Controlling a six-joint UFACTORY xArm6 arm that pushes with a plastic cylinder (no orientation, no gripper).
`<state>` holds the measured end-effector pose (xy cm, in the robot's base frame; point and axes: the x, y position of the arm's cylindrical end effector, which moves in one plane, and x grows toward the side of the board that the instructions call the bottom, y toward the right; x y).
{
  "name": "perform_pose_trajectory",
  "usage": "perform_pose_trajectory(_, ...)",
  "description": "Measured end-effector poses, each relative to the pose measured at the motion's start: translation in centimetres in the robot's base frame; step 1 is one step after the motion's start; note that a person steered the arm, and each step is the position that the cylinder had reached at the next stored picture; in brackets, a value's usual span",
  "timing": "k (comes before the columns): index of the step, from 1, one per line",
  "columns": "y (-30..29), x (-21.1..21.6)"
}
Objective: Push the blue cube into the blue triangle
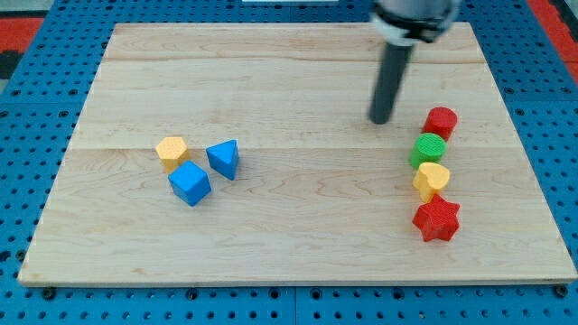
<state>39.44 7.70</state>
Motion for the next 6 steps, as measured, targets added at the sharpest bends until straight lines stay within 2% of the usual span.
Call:
perform_pose_trajectory(1,-3.0,4.2)
perform_pose_trajectory(2,-3.0,9.8)
perform_pose_trajectory(3,-7.7,14.3)
perform_pose_trajectory(4,-15.7,16.2)
perform_pose_trajectory(5,-20.7,16.1)
perform_pose_trajectory(6,-22.3,12.2)
